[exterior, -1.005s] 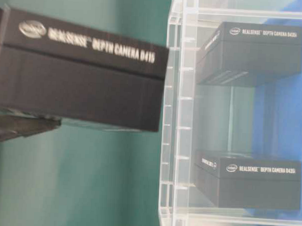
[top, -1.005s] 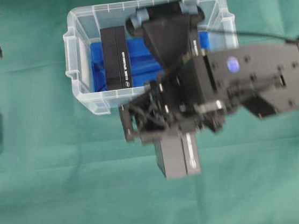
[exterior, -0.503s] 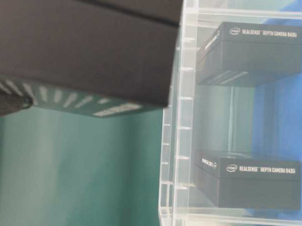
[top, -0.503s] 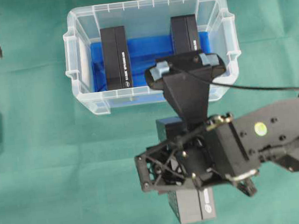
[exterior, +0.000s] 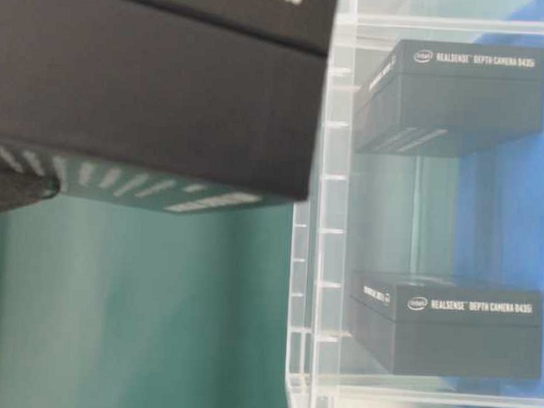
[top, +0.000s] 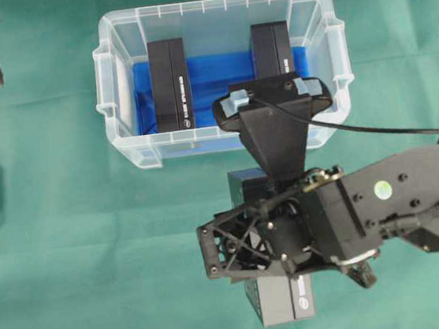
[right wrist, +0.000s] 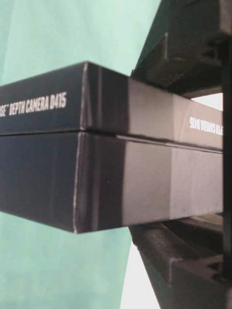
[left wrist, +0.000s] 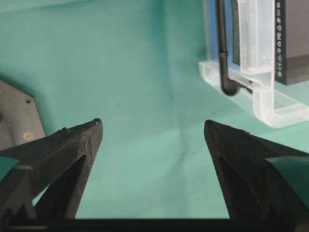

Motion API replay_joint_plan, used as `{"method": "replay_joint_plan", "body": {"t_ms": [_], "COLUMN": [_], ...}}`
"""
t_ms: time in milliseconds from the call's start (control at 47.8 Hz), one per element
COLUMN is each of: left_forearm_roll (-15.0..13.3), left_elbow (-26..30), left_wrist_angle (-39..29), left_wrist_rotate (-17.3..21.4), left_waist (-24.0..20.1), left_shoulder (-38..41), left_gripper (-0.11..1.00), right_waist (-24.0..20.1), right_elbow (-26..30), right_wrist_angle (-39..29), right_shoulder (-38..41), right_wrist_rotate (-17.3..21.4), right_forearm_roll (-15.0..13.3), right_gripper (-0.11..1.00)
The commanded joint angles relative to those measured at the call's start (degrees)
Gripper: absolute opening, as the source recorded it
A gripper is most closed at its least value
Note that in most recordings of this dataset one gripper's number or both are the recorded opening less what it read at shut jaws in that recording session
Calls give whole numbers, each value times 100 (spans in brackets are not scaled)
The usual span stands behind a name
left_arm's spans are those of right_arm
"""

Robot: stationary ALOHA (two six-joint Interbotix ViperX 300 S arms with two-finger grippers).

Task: Take out the box from the case.
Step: 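Carry the held box out of the case toward the front, then lower the box onto the cloth in front of the case and release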

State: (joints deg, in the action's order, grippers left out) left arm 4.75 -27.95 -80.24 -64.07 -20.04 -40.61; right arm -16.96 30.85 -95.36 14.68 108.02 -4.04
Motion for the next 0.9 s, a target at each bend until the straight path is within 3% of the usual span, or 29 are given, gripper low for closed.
{"method": "replay_joint_plan", "body": {"t_ms": [0, 377, 879], "left_forearm_roll": [0, 0, 0], "left_elbow": [70, 70, 70], "left_wrist_angle": [18, 18, 18], "left_wrist_rotate": [9, 35, 0], "left_waist": [9, 9, 9], "left_shoulder": [0, 0, 0], "left_gripper": [91, 91, 91], "right_waist": [-9, -9, 26], "right_elbow": [158, -229, -2013], "right_wrist_angle": [18, 369, 2312], "right_shoulder": [-105, 158, 158], "right_wrist_rotate": [9, 26, 167], "right_forearm_roll": [-44, -35, 237], "right_gripper": [68, 68, 68]}}
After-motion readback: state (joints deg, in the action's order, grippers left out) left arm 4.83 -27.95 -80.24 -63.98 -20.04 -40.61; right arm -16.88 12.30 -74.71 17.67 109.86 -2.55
